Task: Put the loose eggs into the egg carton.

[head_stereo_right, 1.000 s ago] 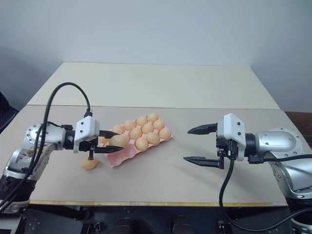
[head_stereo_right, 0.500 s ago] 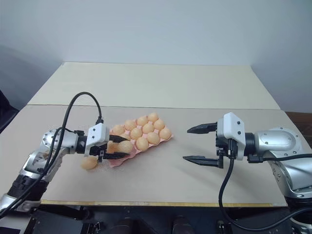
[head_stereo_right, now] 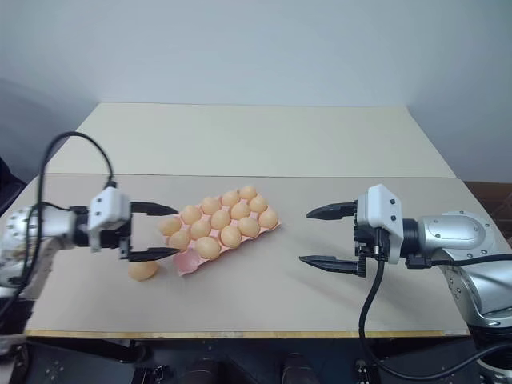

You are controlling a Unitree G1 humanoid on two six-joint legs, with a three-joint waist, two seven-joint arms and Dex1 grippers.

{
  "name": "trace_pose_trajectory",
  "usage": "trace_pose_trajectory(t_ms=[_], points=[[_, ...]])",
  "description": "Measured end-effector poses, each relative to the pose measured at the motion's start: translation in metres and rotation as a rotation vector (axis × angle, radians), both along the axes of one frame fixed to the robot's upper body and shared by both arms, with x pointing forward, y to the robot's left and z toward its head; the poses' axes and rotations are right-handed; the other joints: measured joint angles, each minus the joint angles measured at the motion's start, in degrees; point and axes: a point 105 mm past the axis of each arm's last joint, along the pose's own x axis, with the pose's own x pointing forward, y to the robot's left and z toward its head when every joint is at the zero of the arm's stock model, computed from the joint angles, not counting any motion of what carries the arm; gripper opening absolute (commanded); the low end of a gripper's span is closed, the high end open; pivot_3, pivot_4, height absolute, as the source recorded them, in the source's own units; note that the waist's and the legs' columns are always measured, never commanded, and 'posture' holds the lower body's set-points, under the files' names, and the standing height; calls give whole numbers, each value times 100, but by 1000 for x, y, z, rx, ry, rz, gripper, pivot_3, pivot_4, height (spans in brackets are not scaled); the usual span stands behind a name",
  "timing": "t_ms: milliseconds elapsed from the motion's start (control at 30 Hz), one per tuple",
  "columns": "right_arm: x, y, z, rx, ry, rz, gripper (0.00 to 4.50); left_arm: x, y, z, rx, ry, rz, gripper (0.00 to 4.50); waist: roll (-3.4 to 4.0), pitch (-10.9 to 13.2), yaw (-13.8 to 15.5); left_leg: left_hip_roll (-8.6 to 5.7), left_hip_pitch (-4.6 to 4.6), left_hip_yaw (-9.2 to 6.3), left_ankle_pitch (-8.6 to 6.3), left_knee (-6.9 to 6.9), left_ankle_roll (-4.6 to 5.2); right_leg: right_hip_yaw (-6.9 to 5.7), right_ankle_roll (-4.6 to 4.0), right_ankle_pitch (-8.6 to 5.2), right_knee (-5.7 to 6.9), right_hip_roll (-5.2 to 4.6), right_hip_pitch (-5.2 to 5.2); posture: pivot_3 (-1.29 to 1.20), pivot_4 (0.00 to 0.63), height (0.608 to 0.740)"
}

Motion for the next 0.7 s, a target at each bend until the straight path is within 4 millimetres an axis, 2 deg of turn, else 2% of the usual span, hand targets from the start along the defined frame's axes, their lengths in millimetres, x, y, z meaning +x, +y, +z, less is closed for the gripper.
trace_pose_trajectory(t_ms=[233,367,533,700], points=[[0,-5,-1,-4,18,5,4500,-30,62,12,11,30,161,4465,1,1,-46,2,1,3,0,-2,0,-2,0,-1,-2,-3,-1,0,150,740],[-1,-11,3,7,24,9,4500,-58,90,7,-2,95,242,4465,1,1,-65,4,5,7,0,-3,0,-2,-1,-1,0,-3,-2,0,150,740],[-10,-17,10,28,75,49,4500,-76,88,15,-55,103,251,4465,0,1,8,4,8,7,0,-3,-1,-4,-1,-2,-3,-6,4,0,150,740],[-12,-24,15,39,88,41,4500,-82,80,11,-50,128,233,4465,0,1,-19,4,8,7,0,-3,-1,-4,-2,-2,-1,-4,2,0,150,740]])
